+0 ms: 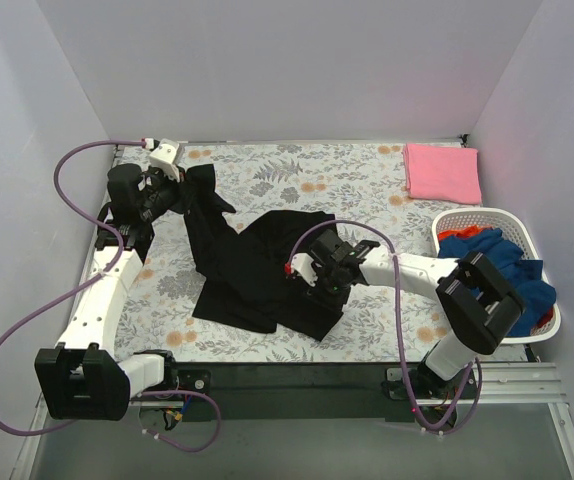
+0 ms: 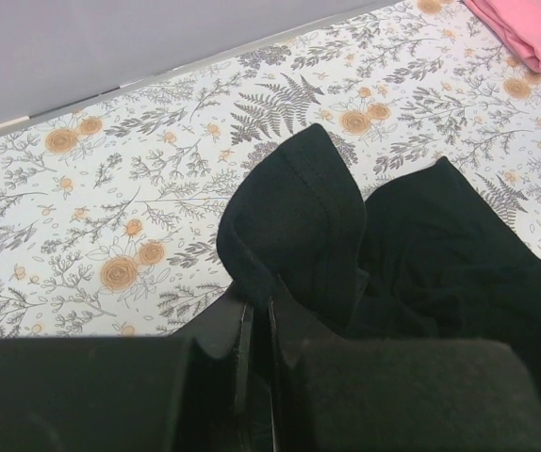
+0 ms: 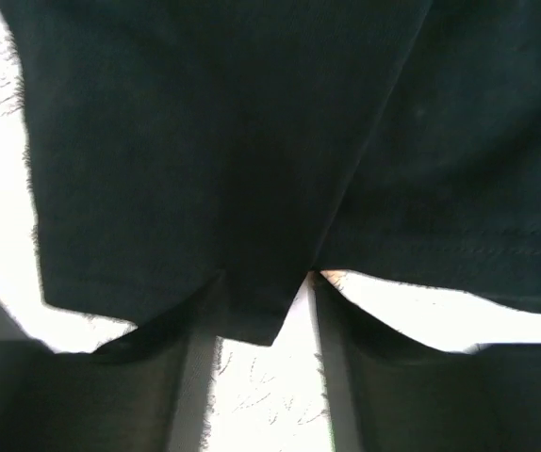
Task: Fold and stack the t-shirts
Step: Flatten the tshirt out
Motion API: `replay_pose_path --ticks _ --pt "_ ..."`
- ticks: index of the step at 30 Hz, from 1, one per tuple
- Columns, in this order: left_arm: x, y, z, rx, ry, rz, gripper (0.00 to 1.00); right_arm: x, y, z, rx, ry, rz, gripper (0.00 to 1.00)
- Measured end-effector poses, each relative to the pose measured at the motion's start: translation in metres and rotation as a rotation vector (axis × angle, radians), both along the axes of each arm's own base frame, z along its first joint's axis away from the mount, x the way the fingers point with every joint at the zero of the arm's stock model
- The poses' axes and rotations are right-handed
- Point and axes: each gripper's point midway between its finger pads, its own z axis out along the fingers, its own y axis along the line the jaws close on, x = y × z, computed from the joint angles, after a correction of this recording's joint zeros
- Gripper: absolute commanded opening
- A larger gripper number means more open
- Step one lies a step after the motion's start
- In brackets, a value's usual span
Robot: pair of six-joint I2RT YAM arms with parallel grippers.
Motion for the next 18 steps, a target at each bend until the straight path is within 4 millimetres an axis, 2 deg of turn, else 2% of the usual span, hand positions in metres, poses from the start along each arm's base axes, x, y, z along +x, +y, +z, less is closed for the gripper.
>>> replay_pose_path --ticks 3,5,9,13,16,17,18 --pt "-0.001 0.001 0.002 0.003 -0.008 0.001 0.0 0.004 0.002 -0.004 -0.05 -0.074 0.021 0.3" --pt "-0.001 0.002 0.004 0.005 -0.014 0.005 0.0 0.007 0.0 -0.005 -0.07 -0.096 0.02 0.29" --pt "-0.001 0.009 0.006 0.004 -0.017 0.024 0.0 0.008 -0.001 -0.003 -0.072 -0.108 0.019 0.01" --pt "0.001 0.023 0.006 -0.009 -0.01 0.062 0.0 0.005 -0.004 -0.002 -0.074 -0.12 0.026 0.01" --pt "0.002 0.03 0.006 -0.02 -0.005 0.083 0.0 0.006 -0.017 -0.001 -0.11 -0.12 0.022 0.01" --pt "0.002 0.03 0.007 -0.023 -0.004 0.085 0.0 0.005 -0.024 -0.001 -0.129 -0.113 0.017 0.05" --pt "0.002 0.031 0.007 -0.027 -0.003 0.086 0.0 0.005 -0.029 0.0 -0.144 -0.107 0.01 0.21"
